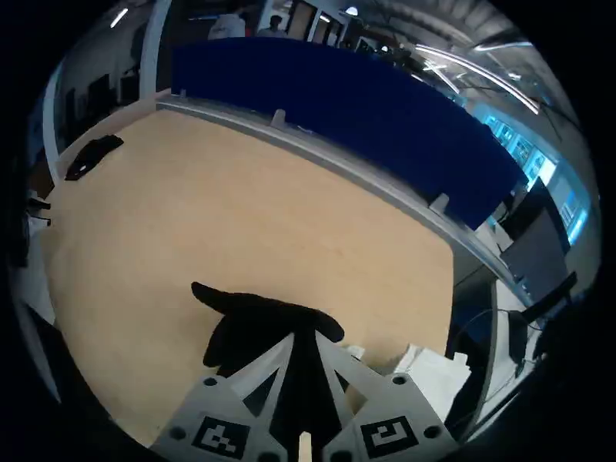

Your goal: Fold towel

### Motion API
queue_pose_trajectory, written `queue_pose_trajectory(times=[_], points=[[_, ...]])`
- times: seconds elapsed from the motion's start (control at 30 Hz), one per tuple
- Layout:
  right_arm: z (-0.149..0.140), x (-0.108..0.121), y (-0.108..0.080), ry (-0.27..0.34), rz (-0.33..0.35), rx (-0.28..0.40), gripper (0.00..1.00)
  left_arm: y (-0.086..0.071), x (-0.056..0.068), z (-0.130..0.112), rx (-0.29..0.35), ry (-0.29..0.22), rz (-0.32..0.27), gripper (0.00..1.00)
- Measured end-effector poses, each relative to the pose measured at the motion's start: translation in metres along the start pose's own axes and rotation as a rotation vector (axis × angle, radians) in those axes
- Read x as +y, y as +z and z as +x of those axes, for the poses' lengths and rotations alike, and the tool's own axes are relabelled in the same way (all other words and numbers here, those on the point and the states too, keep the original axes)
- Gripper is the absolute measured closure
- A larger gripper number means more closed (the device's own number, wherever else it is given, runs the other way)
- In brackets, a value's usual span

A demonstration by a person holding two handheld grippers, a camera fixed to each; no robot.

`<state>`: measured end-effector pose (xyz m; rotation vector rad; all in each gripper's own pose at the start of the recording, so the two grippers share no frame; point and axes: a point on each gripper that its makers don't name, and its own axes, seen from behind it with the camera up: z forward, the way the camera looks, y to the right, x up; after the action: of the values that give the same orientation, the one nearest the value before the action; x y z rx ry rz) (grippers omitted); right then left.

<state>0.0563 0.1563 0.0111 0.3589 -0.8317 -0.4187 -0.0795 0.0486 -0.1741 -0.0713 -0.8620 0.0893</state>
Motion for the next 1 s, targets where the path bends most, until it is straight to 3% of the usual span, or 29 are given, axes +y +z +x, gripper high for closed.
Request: queue_pose_trajectory(times=[0.37, 0.6, 0.87, 1.0], points=[[-0.03, -0.009, -0.002, 0.06, 0.003, -0.023, 0.97, -0.001, 0.003, -0.001, 0.0, 0.0, -0.004, 0.05], [-0.034, -0.022, -0.001, 0.057, 0.003, -0.028, 0.97, -0.002, 0.004, 0.0, 0.002, 0.001, -0.006, 0.05], [-0.045, -0.017, -0.002, 0.056, -0.02, -0.045, 0.97, -0.004, 0.003, -0.001, 0.003, 0.002, -0.005, 0.05], [-0.064, -0.011, -0.002, 0.063, -0.043, -0.073, 0.97, -0.005, 0.001, -0.001, 0.001, 0.003, -0.002, 0.06]])
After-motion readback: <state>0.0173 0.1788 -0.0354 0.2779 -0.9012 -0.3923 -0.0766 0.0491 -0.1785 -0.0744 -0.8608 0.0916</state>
